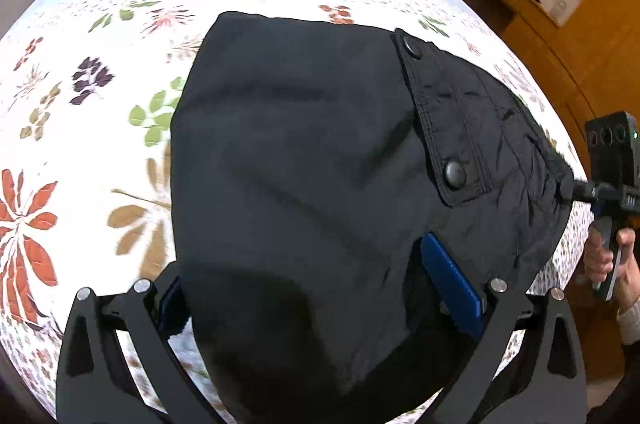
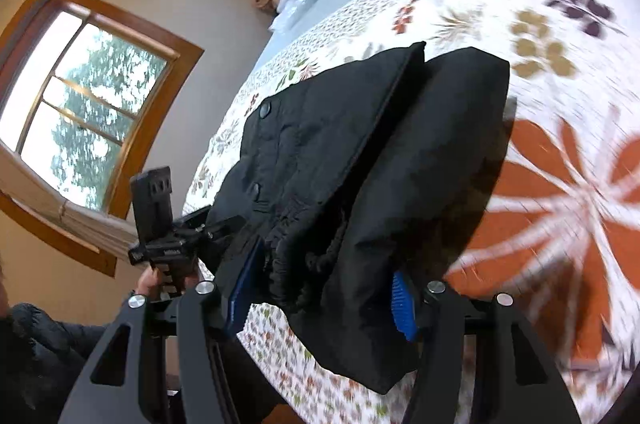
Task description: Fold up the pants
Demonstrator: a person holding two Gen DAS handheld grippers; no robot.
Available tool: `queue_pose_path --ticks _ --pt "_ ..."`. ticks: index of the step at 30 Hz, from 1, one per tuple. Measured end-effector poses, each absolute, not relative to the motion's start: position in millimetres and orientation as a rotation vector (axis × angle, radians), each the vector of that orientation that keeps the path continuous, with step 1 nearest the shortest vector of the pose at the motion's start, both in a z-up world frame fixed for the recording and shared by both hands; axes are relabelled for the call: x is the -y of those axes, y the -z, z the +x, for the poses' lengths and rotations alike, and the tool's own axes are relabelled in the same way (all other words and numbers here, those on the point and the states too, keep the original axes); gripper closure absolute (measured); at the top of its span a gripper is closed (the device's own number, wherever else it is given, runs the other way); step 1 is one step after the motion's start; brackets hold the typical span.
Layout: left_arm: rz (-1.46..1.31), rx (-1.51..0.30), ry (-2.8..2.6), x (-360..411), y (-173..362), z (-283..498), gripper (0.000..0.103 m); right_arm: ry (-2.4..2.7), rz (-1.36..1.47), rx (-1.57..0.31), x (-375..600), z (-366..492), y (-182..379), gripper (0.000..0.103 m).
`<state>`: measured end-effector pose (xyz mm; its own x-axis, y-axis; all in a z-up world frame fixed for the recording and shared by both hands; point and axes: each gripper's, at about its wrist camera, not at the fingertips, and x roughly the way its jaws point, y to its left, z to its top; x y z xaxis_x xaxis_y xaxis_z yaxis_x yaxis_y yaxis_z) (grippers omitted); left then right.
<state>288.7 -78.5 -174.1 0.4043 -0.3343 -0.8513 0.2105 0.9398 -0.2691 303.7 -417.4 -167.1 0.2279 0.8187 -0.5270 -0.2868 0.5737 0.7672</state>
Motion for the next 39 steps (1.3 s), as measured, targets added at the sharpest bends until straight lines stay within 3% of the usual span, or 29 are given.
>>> queue_pose_path --ticks 3,6,8,14,16,26,31,39 --pt "-0.143 -1.108 0.346 69 177 291 0.003 -0.818 0.571 -1.109 414 304 170 0.044" --pt "-0.159 -1.107 0.353 63 179 280 0.003 -0.769 0.575 -1.16 425 297 176 0.031" --pt "-0.175 -1.112 0.36 56 180 278 0.003 -0.735 0.571 -1.164 433 293 172 0.031" --pt "-0.179 -1.075 0.285 16 164 273 0.003 -0.687 0.53 -1.01 452 298 125 0.029" --pt "-0.185 -1.045 0.278 8 151 276 0.003 -0.704 0.534 -0.982 447 310 111 0.022" --pt "-0.263 -0.983 0.539 58 119 328 0.003 -0.645 0.567 -1.107 420 356 138 0.022" --pt "-0.243 -1.114 0.525 70 140 386 0.003 -0.633 0.592 -1.141 421 364 155 0.022" --pt "-0.195 -1.221 0.522 72 183 408 0.003 -0.643 0.63 -1.151 420 371 164 0.021"
